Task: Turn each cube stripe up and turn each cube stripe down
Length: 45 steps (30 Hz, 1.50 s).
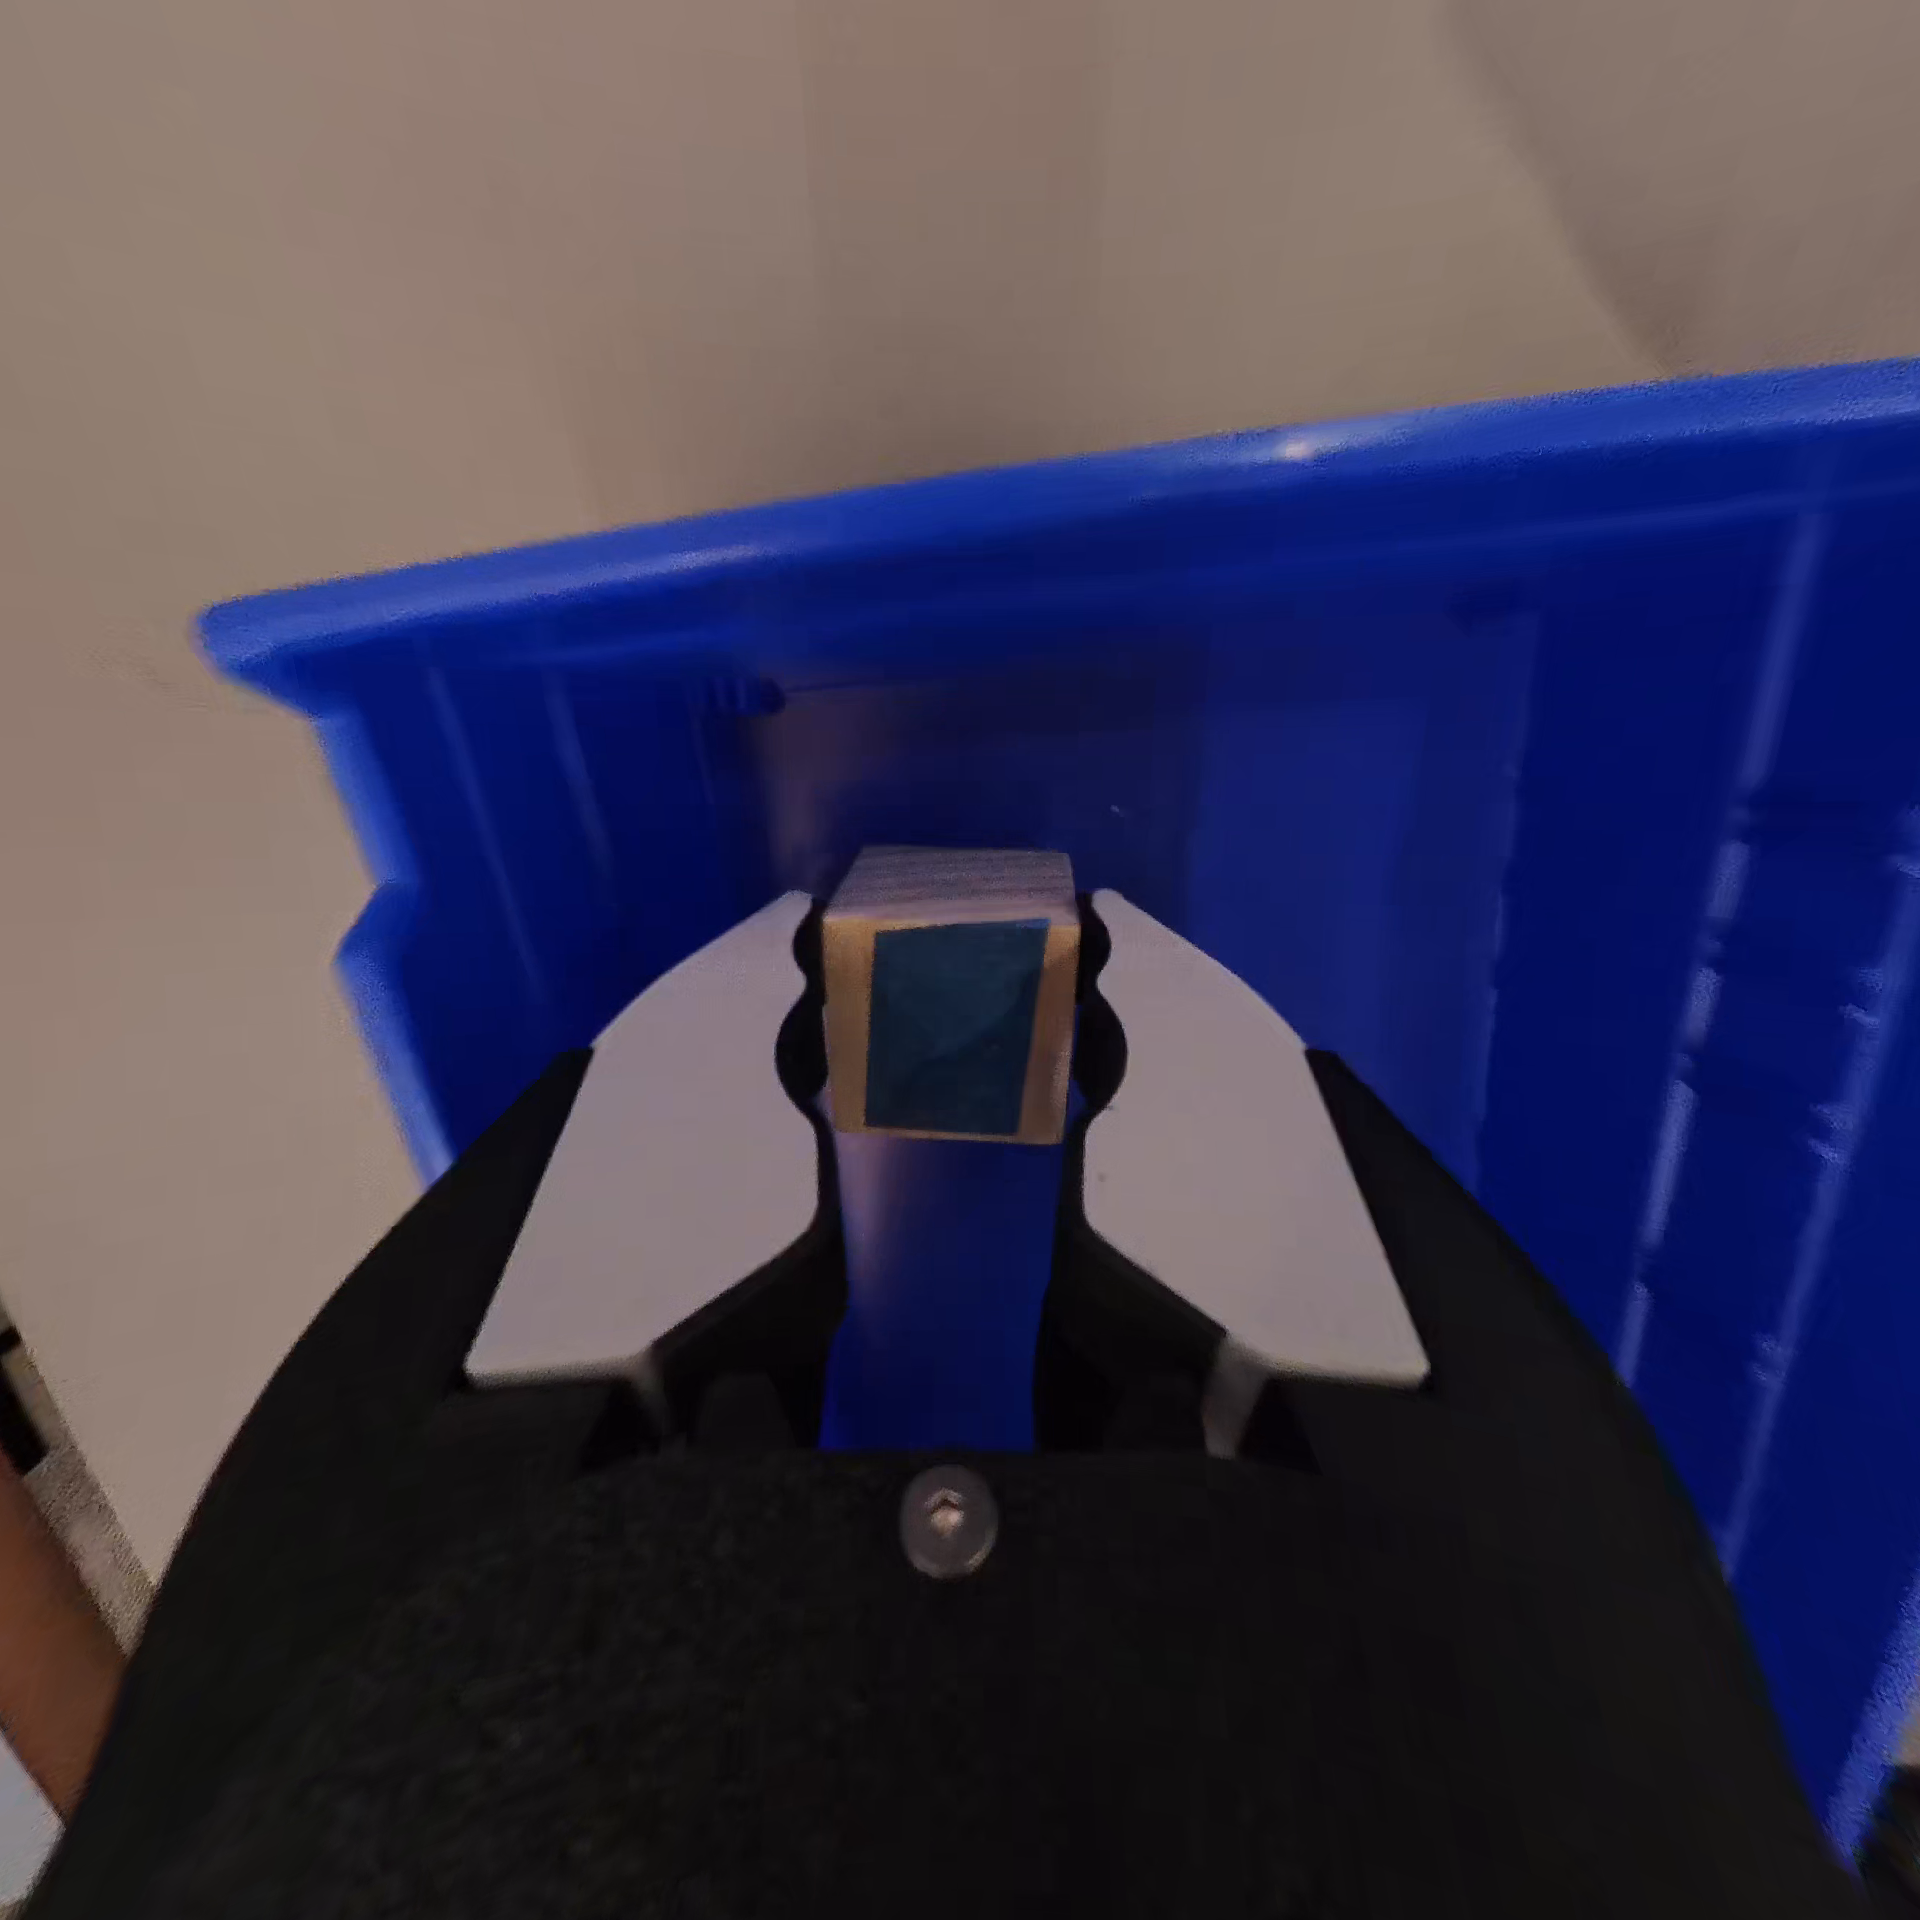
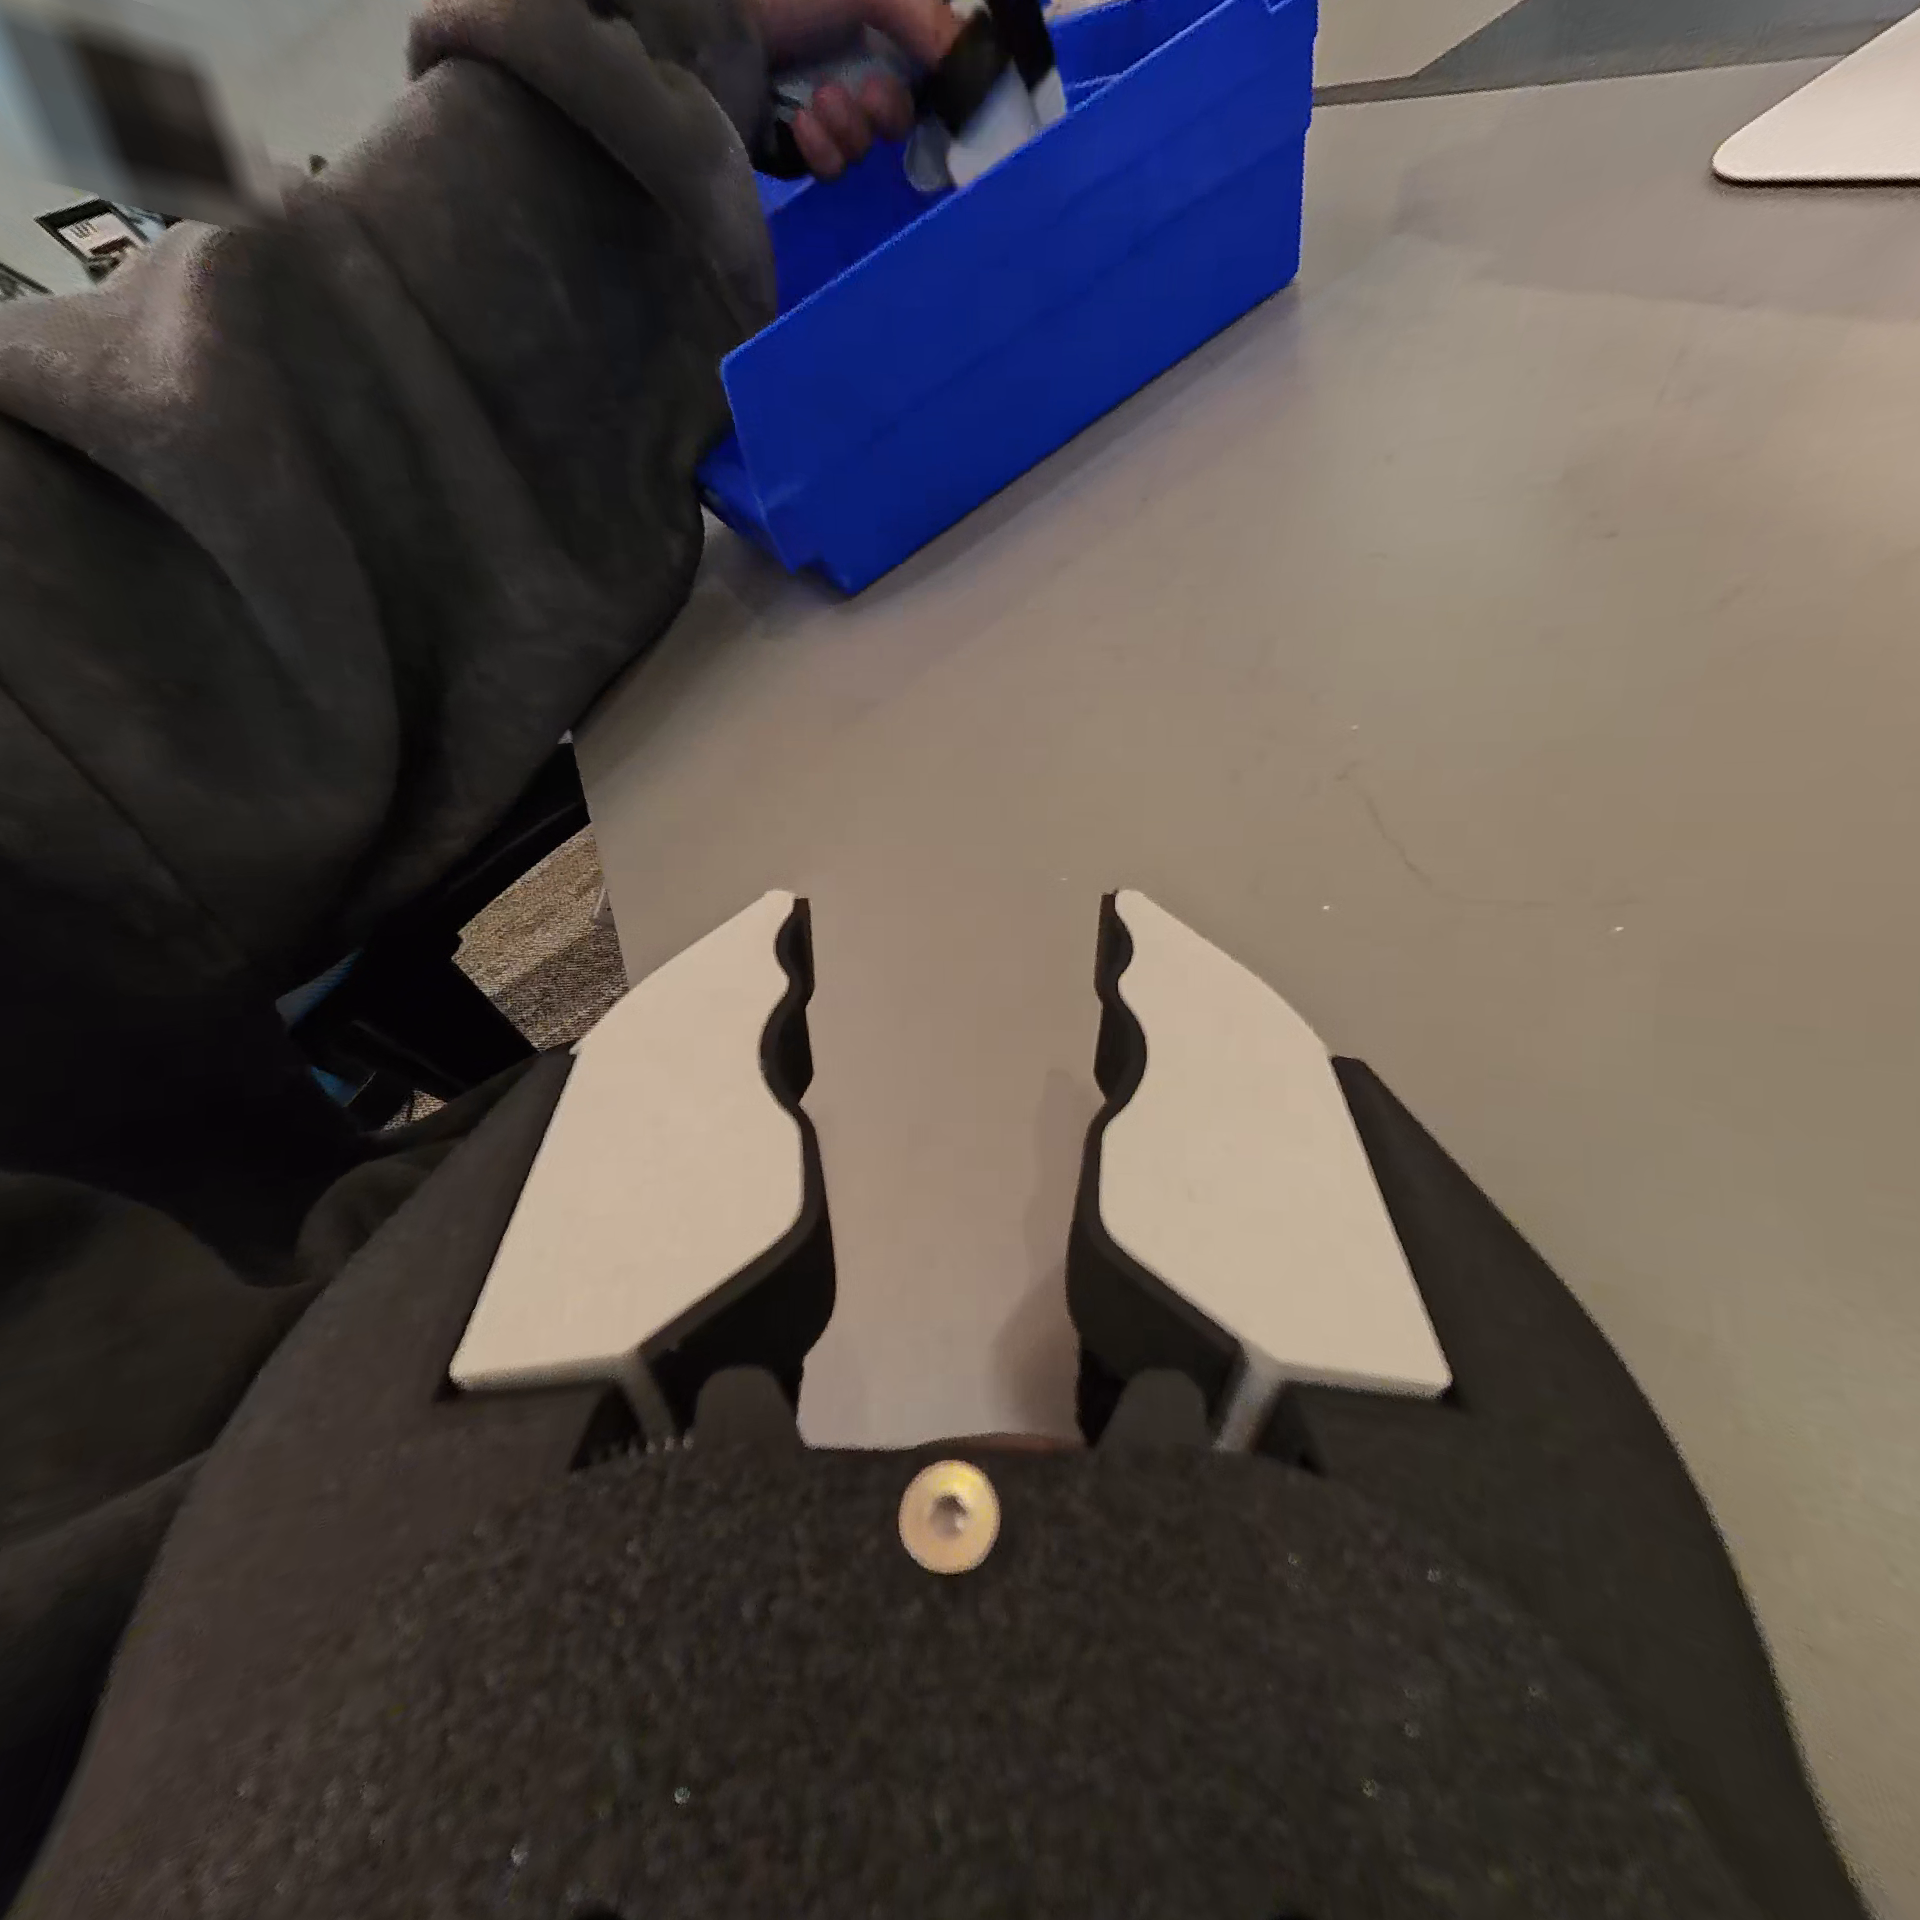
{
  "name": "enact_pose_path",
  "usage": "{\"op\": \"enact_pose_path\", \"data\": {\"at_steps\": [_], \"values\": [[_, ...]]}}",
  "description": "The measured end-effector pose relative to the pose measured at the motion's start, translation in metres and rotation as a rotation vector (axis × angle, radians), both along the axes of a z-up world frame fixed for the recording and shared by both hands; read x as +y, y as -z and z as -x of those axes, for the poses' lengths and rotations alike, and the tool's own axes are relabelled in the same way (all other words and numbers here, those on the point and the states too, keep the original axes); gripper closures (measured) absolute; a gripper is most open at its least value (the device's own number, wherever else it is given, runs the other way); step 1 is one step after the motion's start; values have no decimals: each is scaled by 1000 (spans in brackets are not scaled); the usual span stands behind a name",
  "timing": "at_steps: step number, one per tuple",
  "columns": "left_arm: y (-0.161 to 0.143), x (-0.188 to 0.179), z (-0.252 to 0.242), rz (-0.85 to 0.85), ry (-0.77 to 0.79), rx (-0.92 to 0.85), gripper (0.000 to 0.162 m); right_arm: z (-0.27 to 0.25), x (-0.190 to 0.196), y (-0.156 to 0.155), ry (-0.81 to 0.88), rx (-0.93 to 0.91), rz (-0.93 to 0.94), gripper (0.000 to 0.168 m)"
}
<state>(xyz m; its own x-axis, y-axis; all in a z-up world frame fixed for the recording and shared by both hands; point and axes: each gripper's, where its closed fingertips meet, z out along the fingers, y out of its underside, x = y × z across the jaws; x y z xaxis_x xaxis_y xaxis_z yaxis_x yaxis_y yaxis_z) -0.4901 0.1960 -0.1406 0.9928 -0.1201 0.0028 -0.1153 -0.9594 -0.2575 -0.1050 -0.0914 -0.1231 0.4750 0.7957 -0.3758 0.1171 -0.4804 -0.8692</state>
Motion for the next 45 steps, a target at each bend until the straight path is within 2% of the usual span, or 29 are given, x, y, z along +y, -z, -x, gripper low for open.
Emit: {"op": "enact_pose_path", "data": {"at_steps": [4, 8, 11, 15, 20, 25, 34, 35, 36, 38, 39, 41, 43, 45], "values": [[-53, -18, -35, -173, 76, -201, 118, -5, 3, -5, 20, 4, -17, 116], [-99, -65, -117, -341, 288, -540, 118, -13, 9, -11, 46, 54, -15, 117], [-116, -114, -188, -394, 447, -783, 118, -19, 16, -12, 67, 117, 29, 116], [-130, -177, -280, -379, 597, -1101, 118, -24, 27, -25, 83, 273, 126, 114], [-147, -219, -352, -338, 636, -1407, 118, -13, 37, -73, 11, 493, 189, 108], [-128, -225, -377, -342, 621, -1397, 118, 7, 36, -96, -55, 565, 196, 105], [-102, -233, -382, -267, 600, -1425, 118, 19, 40, -73, -36, 594, 266, 106], [-100, -235, -384, -250, 614, -1422, 118, 20, 41, -71, -36, 585, 261, 110], [-99, -237, -386, -247, 621, -1418, 118, 22, 39, -68, -54, 563, 266, 124], [-98, -238, -387, -245, 617, -1412, 118, 20, 39, -68, -59, 554, 259, 124], [-100, -239, -386, -224, 618, -1414, 115, 20, 38, -68, -65, 546, 261, 124], [-112, -242, -377, -229, 613, -1432, 92, 19, 37, -65, -50, 489, 249, 124], [-120, -245, -360, -304, 625, -1384, 85, 13, 35, -67, -36, 466, 219, 124], [-111, -248, -340, -409, 631, -1225, 81, 6, 33, -69, -25, 459, 198, 124]]}}
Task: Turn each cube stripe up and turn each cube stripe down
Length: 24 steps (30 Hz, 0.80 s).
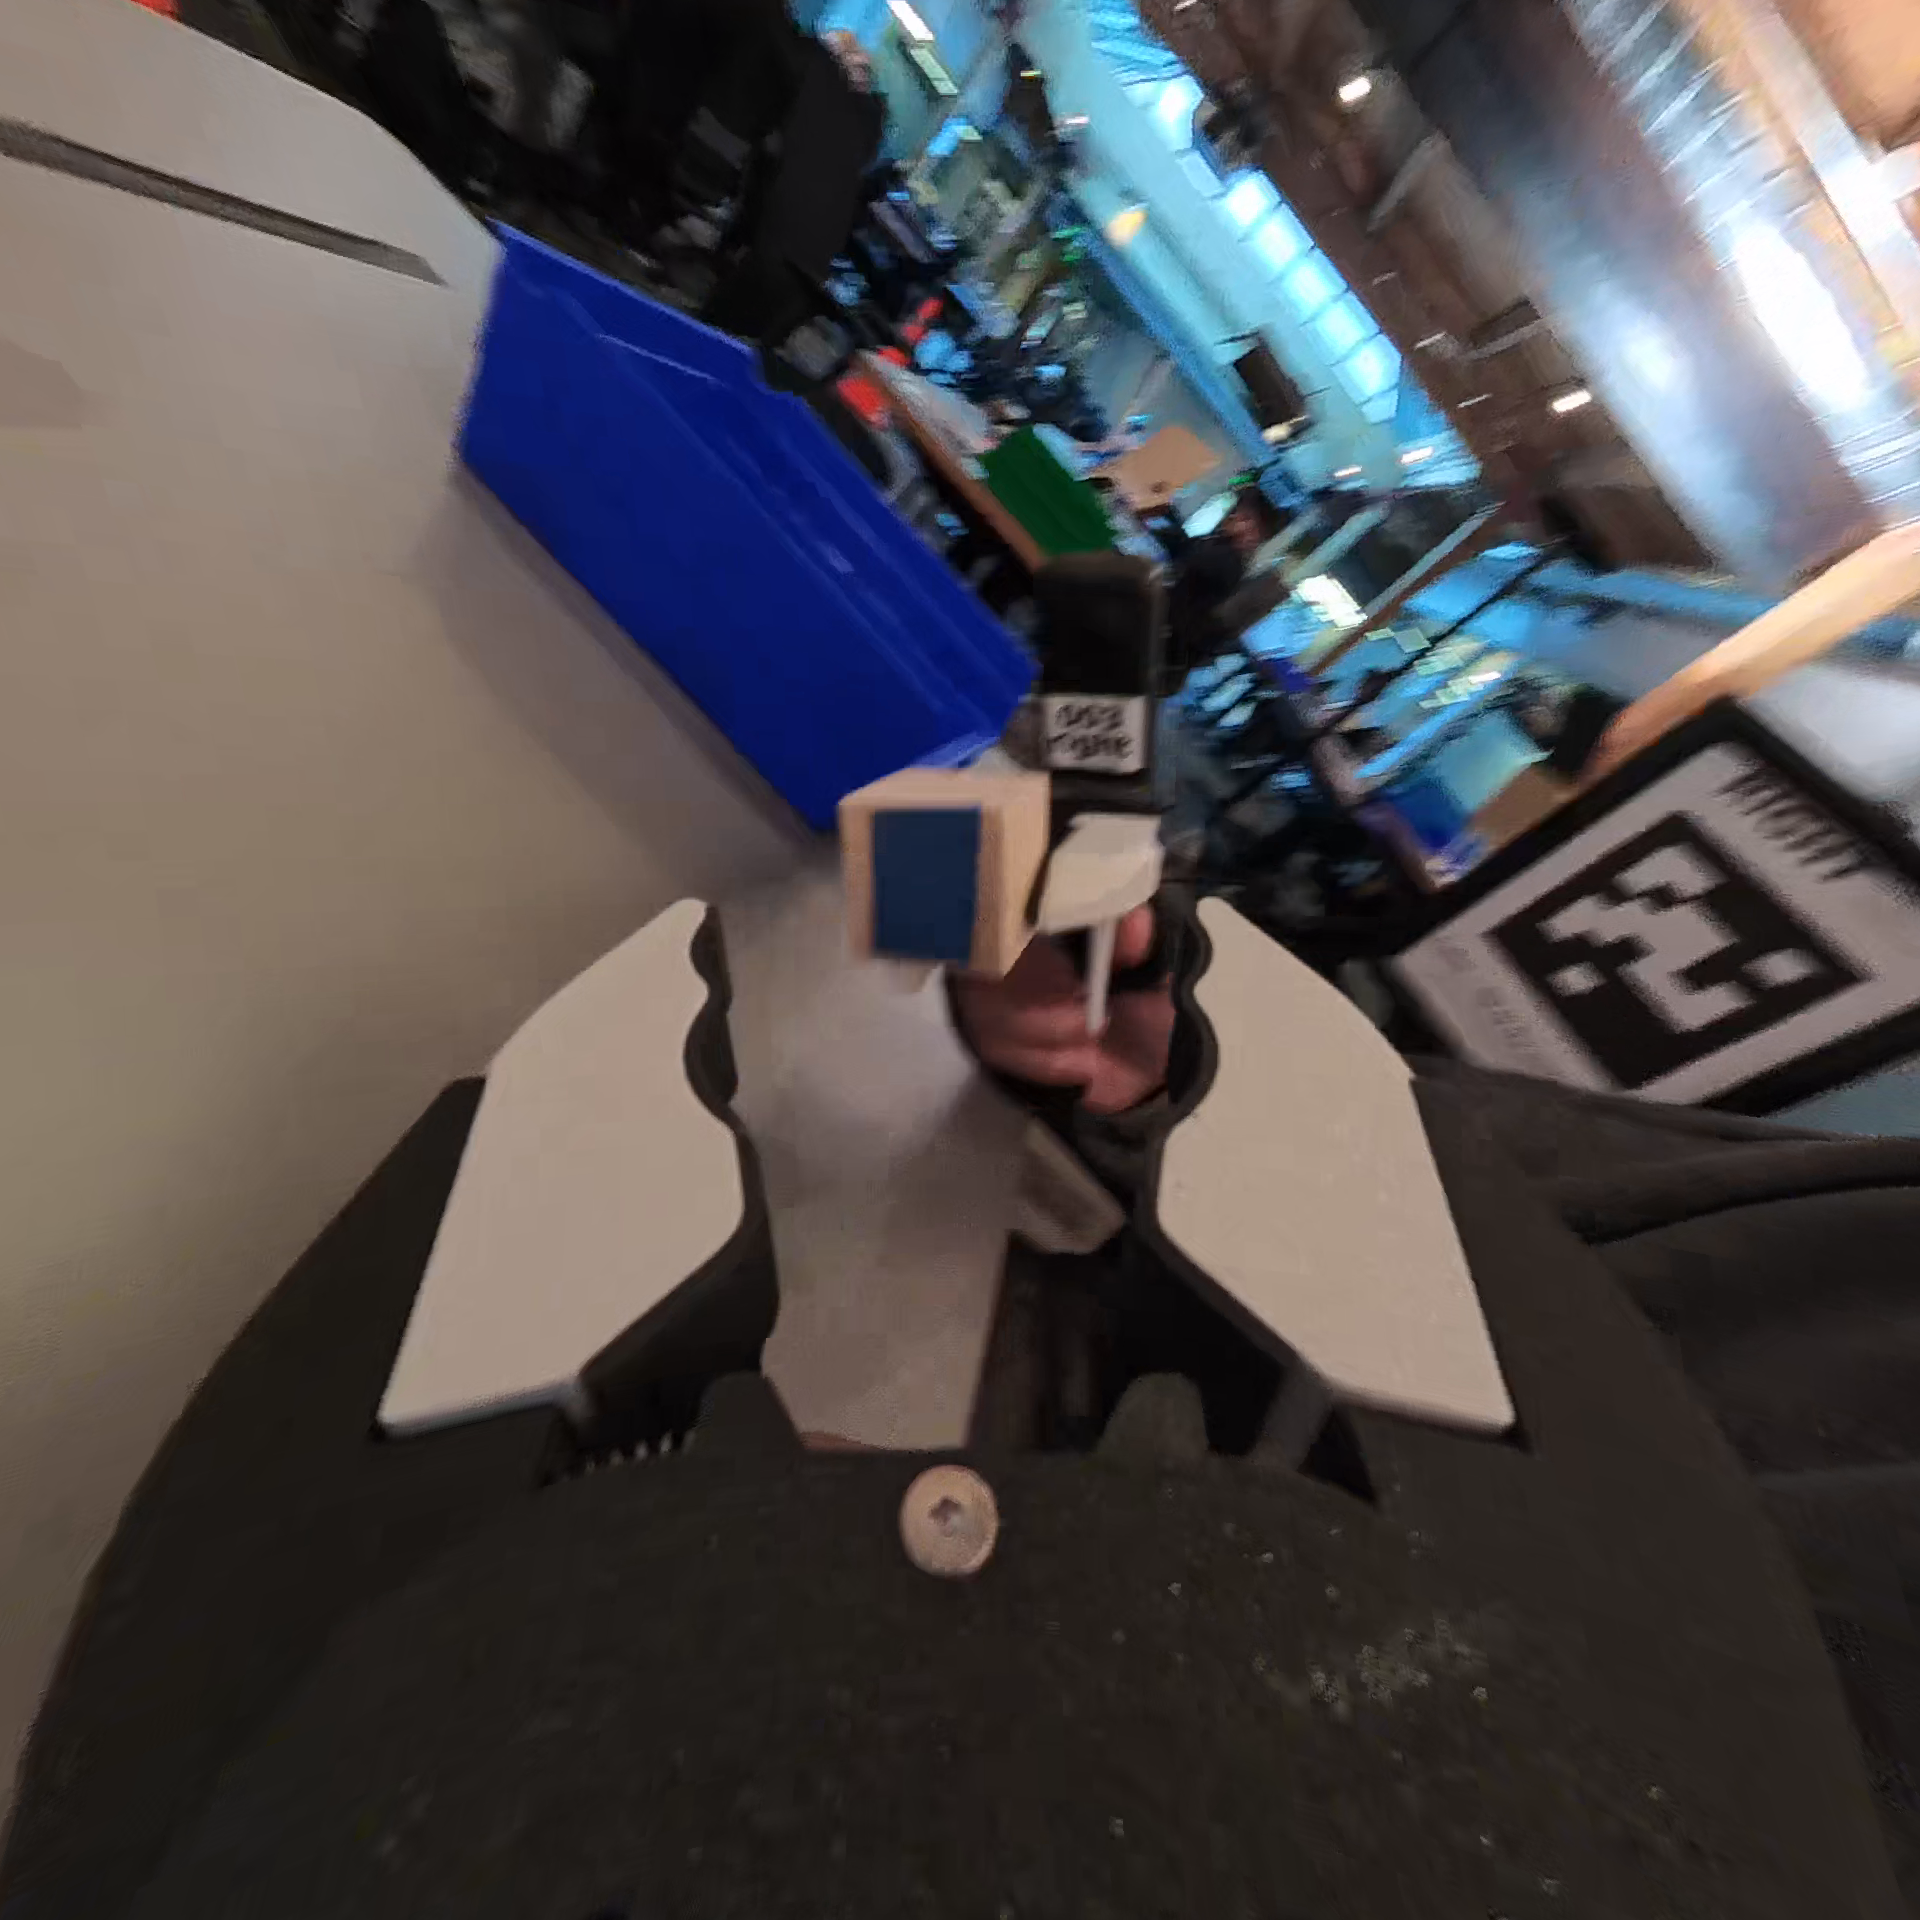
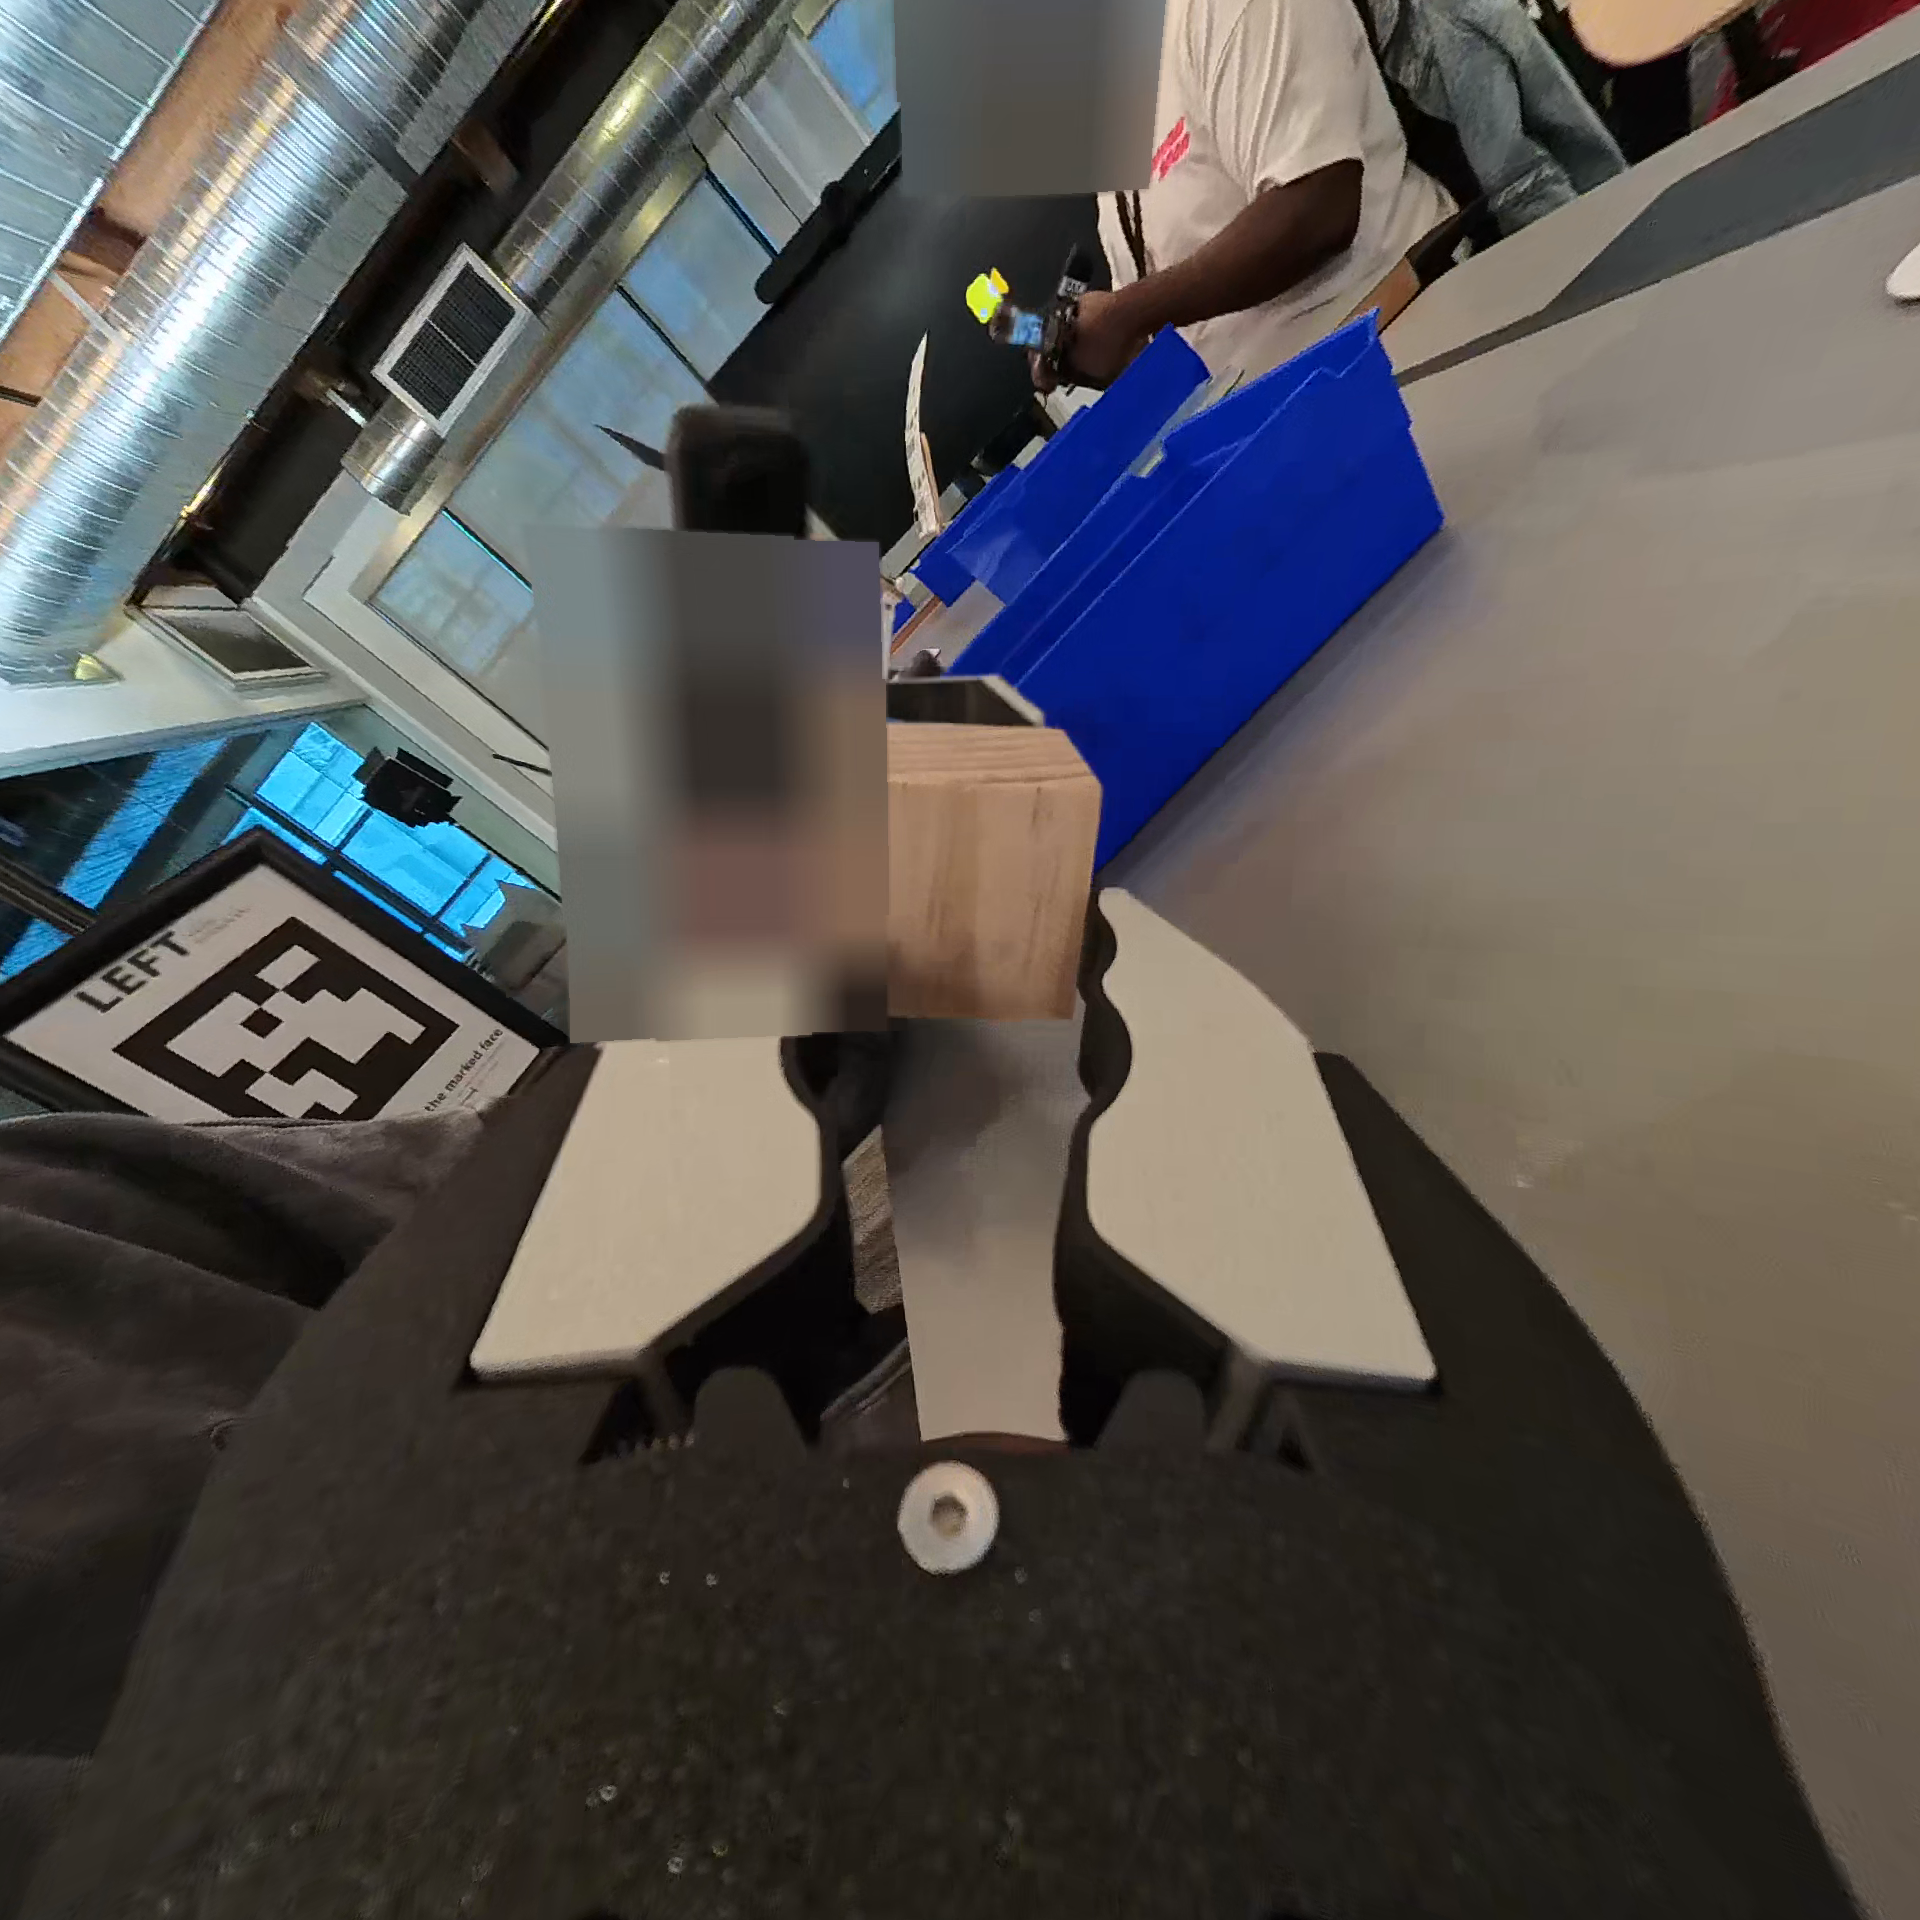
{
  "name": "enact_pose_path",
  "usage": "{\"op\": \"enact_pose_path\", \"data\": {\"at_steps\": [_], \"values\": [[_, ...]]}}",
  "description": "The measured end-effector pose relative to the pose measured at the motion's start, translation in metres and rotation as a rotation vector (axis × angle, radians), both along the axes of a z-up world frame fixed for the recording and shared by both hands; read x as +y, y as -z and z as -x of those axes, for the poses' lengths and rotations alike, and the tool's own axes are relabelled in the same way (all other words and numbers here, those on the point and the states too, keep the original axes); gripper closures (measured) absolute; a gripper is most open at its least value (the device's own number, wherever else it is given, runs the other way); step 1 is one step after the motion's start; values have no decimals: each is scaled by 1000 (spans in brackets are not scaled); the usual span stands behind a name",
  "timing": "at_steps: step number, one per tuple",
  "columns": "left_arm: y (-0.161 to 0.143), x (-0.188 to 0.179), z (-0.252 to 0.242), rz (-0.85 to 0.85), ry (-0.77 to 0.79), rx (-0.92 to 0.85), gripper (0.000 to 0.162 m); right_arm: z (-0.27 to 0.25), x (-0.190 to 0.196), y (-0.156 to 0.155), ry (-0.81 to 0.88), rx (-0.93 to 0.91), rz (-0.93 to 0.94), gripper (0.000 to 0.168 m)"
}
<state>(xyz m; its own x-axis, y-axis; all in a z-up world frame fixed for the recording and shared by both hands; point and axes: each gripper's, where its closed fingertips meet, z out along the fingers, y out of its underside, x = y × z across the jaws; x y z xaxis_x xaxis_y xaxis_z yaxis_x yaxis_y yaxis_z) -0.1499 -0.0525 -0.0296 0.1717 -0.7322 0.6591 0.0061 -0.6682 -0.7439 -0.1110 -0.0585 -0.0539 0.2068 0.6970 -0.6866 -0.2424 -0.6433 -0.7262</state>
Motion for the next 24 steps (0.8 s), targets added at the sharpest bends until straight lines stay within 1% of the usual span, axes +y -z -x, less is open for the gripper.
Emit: {"op": "enact_pose_path", "data": {"at_steps": [2, 4, 6, 7, 9, 11, 12, 14, 16, 18, 20, 22, 24], "values": [[20, -10, 20, -91, -87, 93, 81, -9, -1, -1, 25, -19, -19, 124], [50, -22, 37, -149, -181, 164, 87, -20, -1, -4, 49, -45, -43, 124], [77, -36, 43, -126, -200, 207, 90, -41, 2, -15, 105, -108, -86, 124], [83, -43, 42, -92, -175, 202, 90, -59, 6, -25, 154, -155, -120, 124], [82, -52, 37, -58, -118, 177, 90, -107, 17, -45, 293, -290, -166, 124], [80, -50, 36, -111, -114, 208, 91, -170, 32, -54, 489, -485, -144, 124], [81, -49, 37, -147, -117, 238, 92, -203, 39, -52, 582, -602, -101, 123], [83, -48, 37, -208, -128, 287, 93, -257, 47, -31, 690, -834, 45, 123], [82, -52, 35, -239, -121, 304, 95, -291, 48, 2, 708, -1008, 227, 124], [83, -55, 33, -253, -110, 316, 95, -302, 49, 38, 647, -1102, 389, 123], [82, -57, 32, -264, -105, 319, 95, -302, 52, 69, 573, -1166, 492, 123], [82, -59, 31, -263, -105, 316, 95, -305, 54, 91, 537, -1253, 557, 123], [83, -60, 31, -254, -95, 318, 95, -304, 54, 106, 503, -1294, 629, 123]]}}
